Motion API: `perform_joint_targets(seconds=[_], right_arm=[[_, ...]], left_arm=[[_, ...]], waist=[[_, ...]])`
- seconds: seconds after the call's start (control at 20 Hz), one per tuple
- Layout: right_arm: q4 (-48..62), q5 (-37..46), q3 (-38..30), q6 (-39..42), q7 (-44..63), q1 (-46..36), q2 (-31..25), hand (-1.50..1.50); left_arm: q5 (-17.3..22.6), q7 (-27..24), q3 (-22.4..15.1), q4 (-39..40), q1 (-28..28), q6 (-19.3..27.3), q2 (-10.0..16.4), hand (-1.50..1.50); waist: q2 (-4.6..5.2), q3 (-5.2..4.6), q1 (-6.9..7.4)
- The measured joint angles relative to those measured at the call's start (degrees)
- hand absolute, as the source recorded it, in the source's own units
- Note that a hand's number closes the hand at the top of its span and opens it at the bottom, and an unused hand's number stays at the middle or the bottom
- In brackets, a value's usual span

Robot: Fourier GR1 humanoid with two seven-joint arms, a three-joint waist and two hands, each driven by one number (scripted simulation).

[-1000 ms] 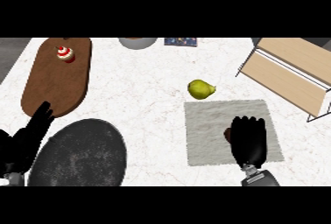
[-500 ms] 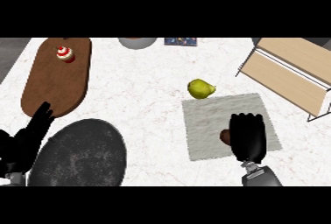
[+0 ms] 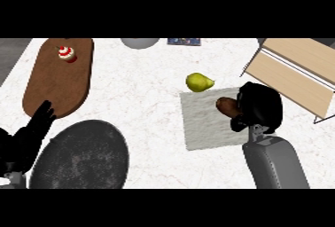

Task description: Pick the sweet potato from the placemat and place it in the tiered shelf

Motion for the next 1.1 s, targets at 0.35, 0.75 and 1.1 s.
perform_joint_targets(seconds=[0.35,0.75,1.1], right_arm=[[-12.01,-7.88,-3.21,6.09,8.84,-5.93,0.66,1.50],[-29.30,-18.71,-7.49,8.19,17.31,-11.45,0.73,1.50],[-34.54,-20.37,-13.02,12.07,19.61,-21.91,-0.55,1.50]], left_arm=[[-0.93,0.42,0.24,-0.73,0.72,0.46,-0.66,0.00],[-1.36,-1.67,0.65,0.53,1.86,-0.28,-1.32,0.00],[-1.04,-1.36,2.18,1.08,0.75,-1.57,-0.41,0.00]], waist=[[-0.25,-0.03,-0.47],[-0.41,-0.06,-0.89],[-0.35,-0.09,-0.79]])
